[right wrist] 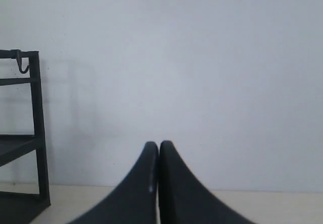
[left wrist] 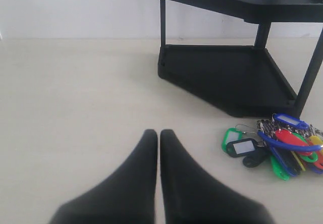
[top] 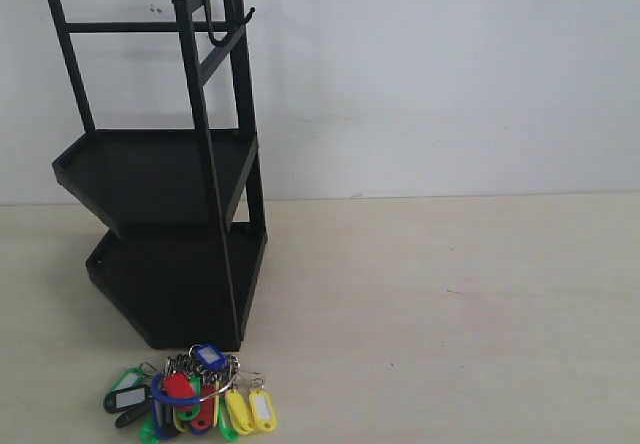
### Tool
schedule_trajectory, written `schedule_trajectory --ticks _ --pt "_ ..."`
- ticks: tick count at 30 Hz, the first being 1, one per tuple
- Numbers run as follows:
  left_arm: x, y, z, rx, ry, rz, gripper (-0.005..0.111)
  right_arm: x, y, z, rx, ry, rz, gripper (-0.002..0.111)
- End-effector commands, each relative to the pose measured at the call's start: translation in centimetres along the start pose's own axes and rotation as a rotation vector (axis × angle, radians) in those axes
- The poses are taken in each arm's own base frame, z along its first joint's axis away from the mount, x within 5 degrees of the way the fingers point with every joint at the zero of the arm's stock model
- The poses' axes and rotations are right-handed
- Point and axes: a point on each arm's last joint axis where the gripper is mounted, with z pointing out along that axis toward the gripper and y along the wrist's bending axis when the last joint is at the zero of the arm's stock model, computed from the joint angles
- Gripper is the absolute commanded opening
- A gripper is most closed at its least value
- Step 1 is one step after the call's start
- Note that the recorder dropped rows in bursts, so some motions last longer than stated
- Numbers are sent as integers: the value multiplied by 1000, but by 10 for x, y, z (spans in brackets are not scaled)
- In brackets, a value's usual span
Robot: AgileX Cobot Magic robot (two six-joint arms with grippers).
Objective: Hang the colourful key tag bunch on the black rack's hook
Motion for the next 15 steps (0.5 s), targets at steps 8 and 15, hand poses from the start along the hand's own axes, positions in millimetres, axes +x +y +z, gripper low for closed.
schedule_trajectory --ticks 8,15 --pt "-2 0 0 -2 -19 -18 4 -37 3 24 0 422 -53 0" --pt "-2 0 0 -2 -19 -18 4 -50 3 32 1 271 -49 0"
